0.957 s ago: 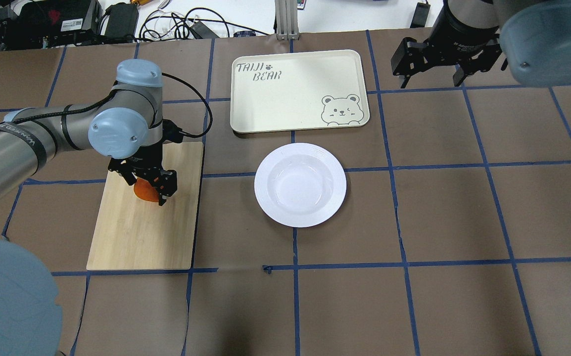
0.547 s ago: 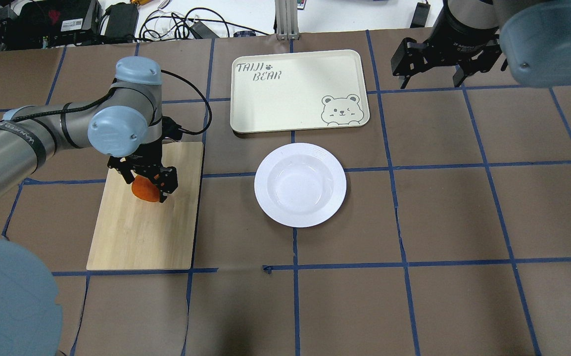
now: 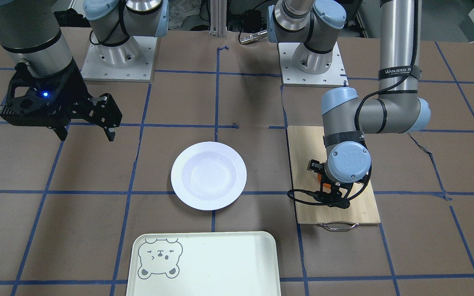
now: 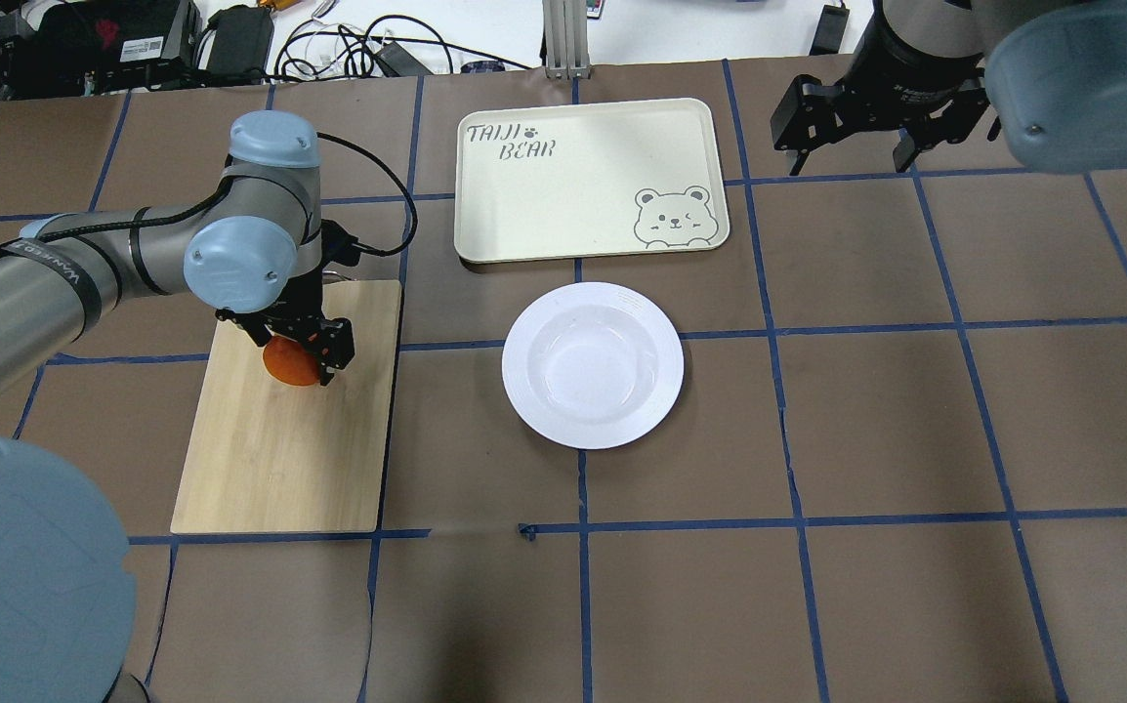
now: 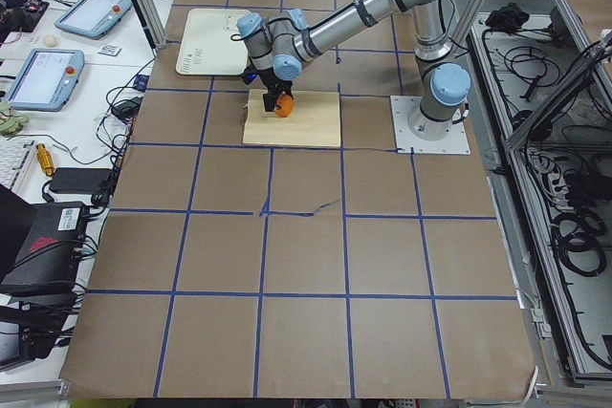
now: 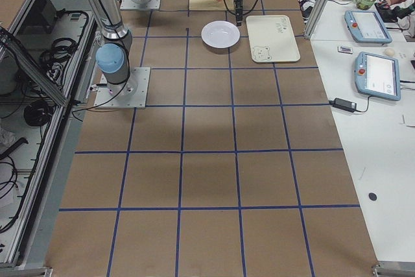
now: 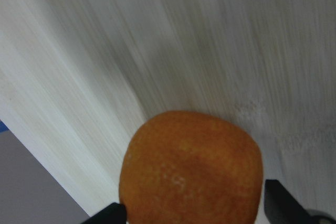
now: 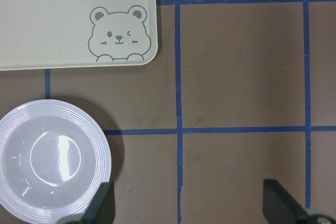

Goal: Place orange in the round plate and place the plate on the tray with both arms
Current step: 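Close the left gripper around the orange and lift it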

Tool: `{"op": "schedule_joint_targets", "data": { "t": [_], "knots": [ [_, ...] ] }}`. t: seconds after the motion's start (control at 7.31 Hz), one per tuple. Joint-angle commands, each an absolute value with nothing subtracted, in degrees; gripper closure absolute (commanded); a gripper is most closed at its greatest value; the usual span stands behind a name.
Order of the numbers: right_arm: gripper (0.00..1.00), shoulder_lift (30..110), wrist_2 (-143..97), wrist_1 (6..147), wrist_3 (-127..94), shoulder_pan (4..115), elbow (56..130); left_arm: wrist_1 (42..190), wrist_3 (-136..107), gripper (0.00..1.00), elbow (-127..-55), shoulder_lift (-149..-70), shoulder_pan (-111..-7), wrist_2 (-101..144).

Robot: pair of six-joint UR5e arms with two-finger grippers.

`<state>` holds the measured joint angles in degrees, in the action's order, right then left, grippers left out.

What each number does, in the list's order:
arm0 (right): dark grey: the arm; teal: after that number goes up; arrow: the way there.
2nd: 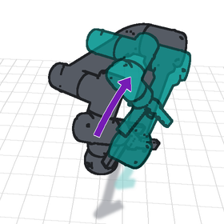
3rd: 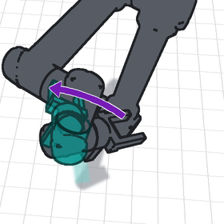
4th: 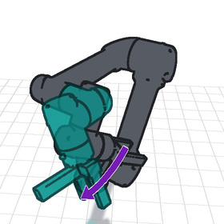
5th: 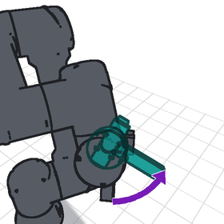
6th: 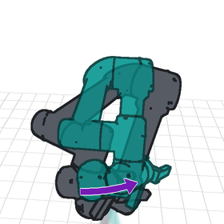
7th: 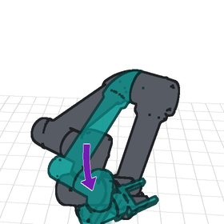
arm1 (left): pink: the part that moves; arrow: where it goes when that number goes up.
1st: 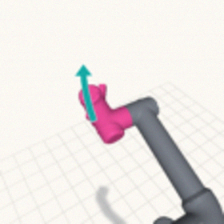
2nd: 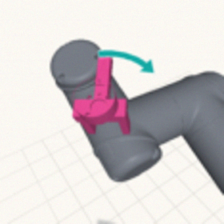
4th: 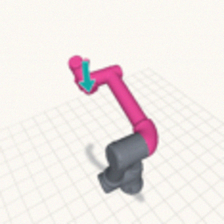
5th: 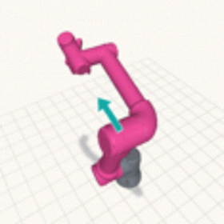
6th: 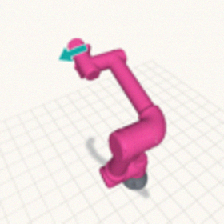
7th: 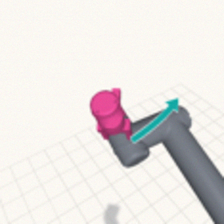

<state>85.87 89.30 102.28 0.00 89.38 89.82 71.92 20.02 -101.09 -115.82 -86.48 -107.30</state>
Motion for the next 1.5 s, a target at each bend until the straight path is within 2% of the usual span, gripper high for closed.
{"op": "schedule_joint_targets", "data": {
  "t": [0.0,0.14,0.27,0.55,0.82,1.09,1.37],
  "knots": [
    [0.0,85.87,89.3,102.22,0.0,89.47,89.82,70.49,19.95,0.0,-100.02,-116.98,-85.34,-106.79],
    [0.0,85.87,89.3,102.22,0.0,89.47,89.82,69.44,19.95,0.0,-99.76,-117.24,-85.25,-106.7],
    [0.0,85.87,89.3,102.22,0.0,89.47,89.82,68.74,19.95,0.17,-99.76,-117.25,-85.17,-106.61],
    [0.0,85.87,89.3,102.13,0.0,89.47,89.91,67.5,20.3,0.25,-99.84,-117.51,-83.86,-106.7],
    [0.0,85.87,89.3,102.13,0.0,89.56,89.91,67.41,20.57,0.61,-99.76,-117.69,-82.27,-106.61],
    [0.0,85.87,89.3,102.13,0.0,89.56,89.91,67.85,19.0,0.68,-99.76,-116.29,-82.53,-103.82],
    [0.0,85.87,89.3,102.13,0.0,89.56,89.91,71.08,16.36,0.69,-98.09,-114.79,-84.72,-100.46]
  ]
}}
